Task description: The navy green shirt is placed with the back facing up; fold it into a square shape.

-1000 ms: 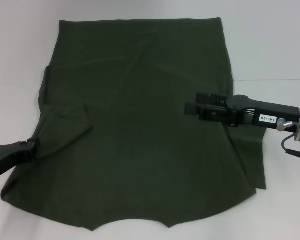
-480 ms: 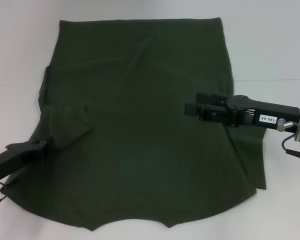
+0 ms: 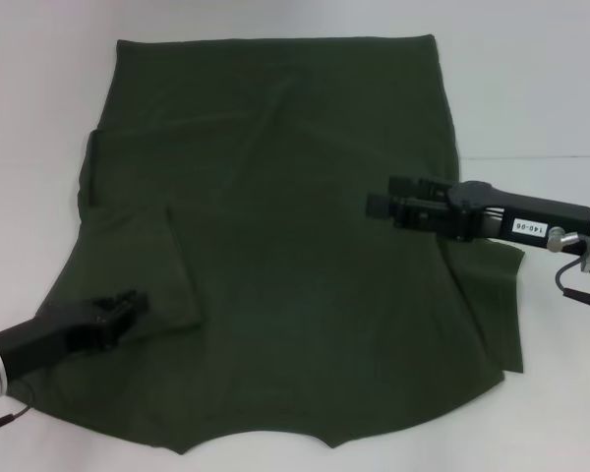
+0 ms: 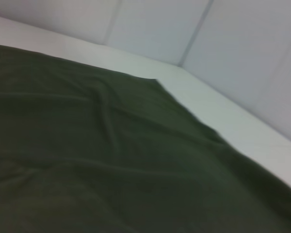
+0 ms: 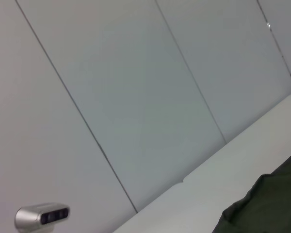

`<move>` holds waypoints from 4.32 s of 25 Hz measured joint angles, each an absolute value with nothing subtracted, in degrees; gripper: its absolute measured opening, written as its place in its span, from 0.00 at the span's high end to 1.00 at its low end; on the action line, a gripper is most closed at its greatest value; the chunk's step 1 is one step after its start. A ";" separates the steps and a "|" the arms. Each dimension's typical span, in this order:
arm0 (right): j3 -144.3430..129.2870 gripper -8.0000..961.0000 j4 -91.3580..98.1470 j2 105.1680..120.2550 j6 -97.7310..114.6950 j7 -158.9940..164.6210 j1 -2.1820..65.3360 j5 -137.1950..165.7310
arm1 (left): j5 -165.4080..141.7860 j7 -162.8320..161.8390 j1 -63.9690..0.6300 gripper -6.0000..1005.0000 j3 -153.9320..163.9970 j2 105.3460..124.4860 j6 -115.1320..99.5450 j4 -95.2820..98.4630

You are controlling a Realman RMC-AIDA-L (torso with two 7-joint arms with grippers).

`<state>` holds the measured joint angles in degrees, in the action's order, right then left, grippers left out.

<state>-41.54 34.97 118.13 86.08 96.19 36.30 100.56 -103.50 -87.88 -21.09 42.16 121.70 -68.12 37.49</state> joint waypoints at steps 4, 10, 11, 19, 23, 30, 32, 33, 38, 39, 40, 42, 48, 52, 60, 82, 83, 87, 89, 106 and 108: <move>-40.52 0.10 35.36 117.85 86.16 97.03 36.30 100.49 | -103.41 -87.90 -21.12 0.82 41.64 121.35 -72.38 37.60; -40.24 0.10 38.12 115.72 85.76 106.91 36.20 101.60 | -100.99 -87.05 -22.35 0.61 39.17 121.11 -85.64 38.43; -40.23 0.10 38.39 115.19 85.48 109.30 36.14 102.19 | -100.91 -86.59 -22.63 0.58 39.21 121.11 -86.58 38.43; -40.04 0.10 40.58 112.87 76.72 128.42 32.33 107.44 | -101.74 -78.47 -24.41 0.39 42.13 121.88 -89.78 37.59; -39.98 0.10 43.05 112.64 73.99 135.88 29.72 110.87 | -101.76 -76.78 -24.48 0.29 42.53 122.28 -89.63 37.49; -39.69 0.10 44.60 112.08 73.70 142.82 28.61 117.46 | -101.83 -75.95 -24.68 0.23 43.42 122.59 -89.89 36.84; -39.31 0.10 44.40 112.06 73.66 143.69 28.62 119.00 | -101.98 -75.93 -24.68 0.23 43.57 122.48 -90.16 36.83; -39.19 0.10 44.25 112.04 73.59 144.09 28.64 119.78 | -102.05 -75.89 -24.69 0.23 43.61 122.44 -90.23 36.83; -39.10 0.10 42.21 112.36 72.09 144.23 28.54 121.07 | -102.61 -75.59 -24.70 0.23 43.71 122.43 -90.26 36.74; -39.10 0.10 41.51 112.44 71.37 143.94 28.54 121.11 | -102.74 -75.59 -24.70 0.23 43.73 122.43 -90.26 36.72; -39.11 0.10 40.85 112.57 70.70 143.49 28.55 121.12 | -102.98 -75.59 -24.70 0.22 43.74 122.43 -90.27 36.71; -39.13 0.10 39.42 112.93 69.17 142.29 28.76 121.12 | -103.15 -75.60 -24.72 0.20 43.76 122.44 -90.26 36.71; -39.19 0.10 36.41 114.83 64.16 139.10 30.09 120.86 | -103.72 -76.05 -24.77 0.15 43.78 122.50 -89.78 36.72; -39.30 0.10 36.21 115.69 62.59 138.34 30.38 120.82 | -103.72 -76.09 -24.78 0.13 43.62 122.46 -89.70 36.74; -39.06 0.10 32.70 116.27 58.95 136.08 32.03 120.69 | -103.72 -76.12 -24.85 0.13 43.55 122.03 -88.98 36.07; -39.12 0.11 30.40 116.89 57.68 133.33 33.23 119.13 | -103.71 -76.12 -24.35 0.13 43.22 121.82 -88.76 36.03; -39.11 0.11 30.38 116.90 57.68 133.26 33.22 119.13 | -103.71 -76.12 -24.33 0.13 43.24 121.82 -88.76 36.03; -39.11 0.11 30.34 116.89 57.87 133.15 33.10 119.13 | -103.71 -76.12 -24.27 0.13 43.25 121.81 -88.77 36.03; -39.11 0.11 30.33 116.81 58.63 133.09 32.92 119.15 | -103.71 -76.11 -24.26 0.13 43.25 121.81 -88.77 36.04; -38.07 0.11 30.34 116.19 63.40 132.97 31.04 119.18 | -103.71 -76.20 -24.25 0.13 43.24 121.83 -89.18 36.04; -37.06 0.11 30.33 116.20 63.55 132.43 30.94 119.18 | -103.71 -76.21 -24.28 0.13 43.27 121.88 -89.19 36.04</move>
